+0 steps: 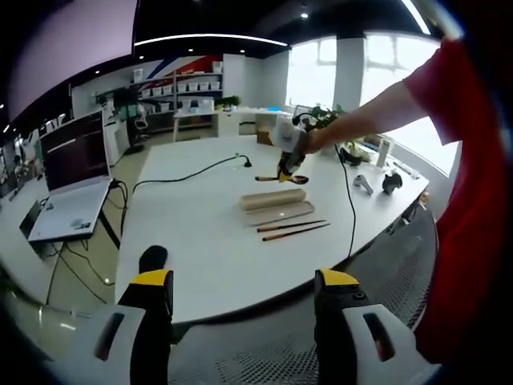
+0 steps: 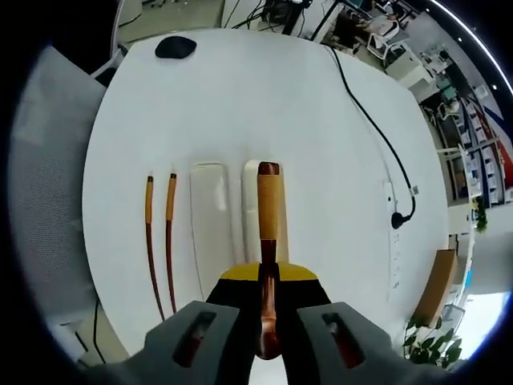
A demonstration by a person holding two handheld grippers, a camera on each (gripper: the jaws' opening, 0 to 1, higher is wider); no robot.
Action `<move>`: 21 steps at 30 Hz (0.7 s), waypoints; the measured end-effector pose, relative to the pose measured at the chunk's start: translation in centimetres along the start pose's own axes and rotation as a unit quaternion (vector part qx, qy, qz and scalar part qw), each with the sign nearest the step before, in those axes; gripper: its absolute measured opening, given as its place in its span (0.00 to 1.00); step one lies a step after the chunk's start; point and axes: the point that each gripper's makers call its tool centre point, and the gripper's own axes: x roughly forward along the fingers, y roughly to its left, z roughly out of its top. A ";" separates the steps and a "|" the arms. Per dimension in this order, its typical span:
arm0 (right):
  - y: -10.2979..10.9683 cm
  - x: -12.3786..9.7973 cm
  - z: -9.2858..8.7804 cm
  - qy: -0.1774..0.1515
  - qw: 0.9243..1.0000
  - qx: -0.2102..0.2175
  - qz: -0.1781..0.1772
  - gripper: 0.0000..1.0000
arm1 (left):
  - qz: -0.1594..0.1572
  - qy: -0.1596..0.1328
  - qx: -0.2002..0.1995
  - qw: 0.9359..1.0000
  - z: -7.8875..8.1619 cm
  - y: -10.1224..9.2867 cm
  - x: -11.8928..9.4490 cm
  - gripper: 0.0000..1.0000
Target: Arrange the utensils inside the cutlery case until each visible utensil rests in its matching compartment.
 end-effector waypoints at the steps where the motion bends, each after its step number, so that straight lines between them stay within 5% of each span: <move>1: 0.2 -0.2 -0.2 0.001 1.000 0.004 0.001 0.01 | 0.001 0.001 0.001 1.000 0.0 0.0 -0.1 0.74; 21: -0.7 1.1 -0.5 -0.002 1.000 -0.001 0.018 0.01 | 0.004 0.008 -0.004 1.000 -1.0 -0.3 -0.5 0.74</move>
